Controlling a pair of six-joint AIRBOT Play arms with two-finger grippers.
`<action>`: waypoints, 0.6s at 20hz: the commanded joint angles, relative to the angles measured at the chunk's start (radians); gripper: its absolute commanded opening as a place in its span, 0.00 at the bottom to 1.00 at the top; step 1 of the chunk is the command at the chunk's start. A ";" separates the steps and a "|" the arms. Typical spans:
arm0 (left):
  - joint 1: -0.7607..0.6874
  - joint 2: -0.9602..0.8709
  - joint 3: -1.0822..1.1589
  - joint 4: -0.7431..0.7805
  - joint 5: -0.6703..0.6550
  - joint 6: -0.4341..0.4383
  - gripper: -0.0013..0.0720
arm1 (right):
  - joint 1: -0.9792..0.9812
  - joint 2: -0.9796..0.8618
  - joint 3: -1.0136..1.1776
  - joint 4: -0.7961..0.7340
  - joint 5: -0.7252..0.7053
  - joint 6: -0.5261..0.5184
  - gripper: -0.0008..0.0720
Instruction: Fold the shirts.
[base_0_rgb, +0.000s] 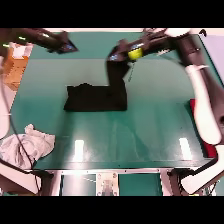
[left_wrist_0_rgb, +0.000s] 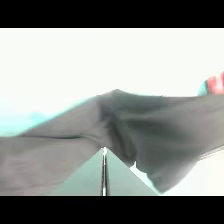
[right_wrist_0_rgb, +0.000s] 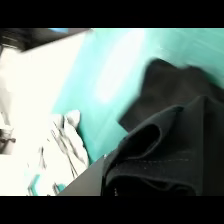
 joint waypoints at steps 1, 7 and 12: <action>0.147 0.061 -0.001 0.001 -0.073 0.000 0.05 | 0.228 -0.148 0.000 0.019 -0.377 0.005 0.04; 0.183 0.060 -0.065 0.003 -0.107 0.015 0.05 | 0.443 -0.368 0.001 0.055 -0.739 -0.007 0.66; 0.183 0.061 -0.066 0.053 -0.077 0.015 0.05 | 0.171 -0.232 0.012 -0.055 -0.353 -0.019 0.66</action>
